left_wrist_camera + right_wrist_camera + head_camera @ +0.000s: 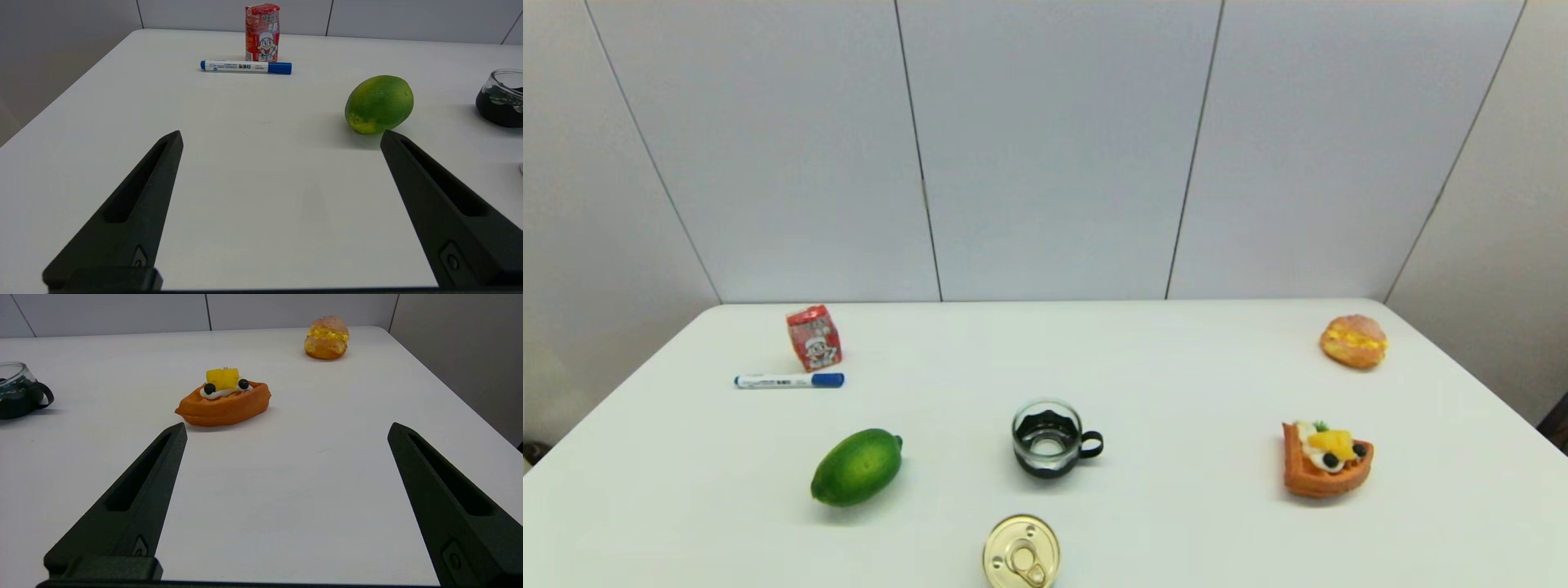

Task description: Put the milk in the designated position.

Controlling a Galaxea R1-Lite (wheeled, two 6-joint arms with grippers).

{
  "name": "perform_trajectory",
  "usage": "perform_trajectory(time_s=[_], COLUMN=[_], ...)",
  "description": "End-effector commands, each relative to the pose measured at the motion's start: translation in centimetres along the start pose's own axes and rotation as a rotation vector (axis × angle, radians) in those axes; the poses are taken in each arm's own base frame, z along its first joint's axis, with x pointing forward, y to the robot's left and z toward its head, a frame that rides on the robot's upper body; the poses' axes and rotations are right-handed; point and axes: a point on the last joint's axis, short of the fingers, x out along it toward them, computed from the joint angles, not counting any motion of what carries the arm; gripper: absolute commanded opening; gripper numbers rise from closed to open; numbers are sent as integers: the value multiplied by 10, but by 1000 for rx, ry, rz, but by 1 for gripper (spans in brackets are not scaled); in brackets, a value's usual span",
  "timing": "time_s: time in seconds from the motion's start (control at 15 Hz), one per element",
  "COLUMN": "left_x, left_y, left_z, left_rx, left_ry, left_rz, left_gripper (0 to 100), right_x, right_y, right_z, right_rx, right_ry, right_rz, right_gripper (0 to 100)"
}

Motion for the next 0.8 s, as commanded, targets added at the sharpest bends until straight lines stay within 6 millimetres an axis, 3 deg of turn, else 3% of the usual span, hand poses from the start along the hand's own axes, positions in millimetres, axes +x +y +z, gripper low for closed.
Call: perform_trajectory(time_s=[0.07, 0.8], left_x=[0, 0], left_y=[0, 0], left_z=[0, 0], left_rx=[0, 0], left_ry=[5, 5], left_rz=[0, 0], left_gripper=[100, 100], right_x=[0, 0], right_y=[0, 0], right_z=[0, 0], right_rx=[2, 9], right_ry=[0, 5], right_rz=[-1, -8], right_gripper=[100, 100])
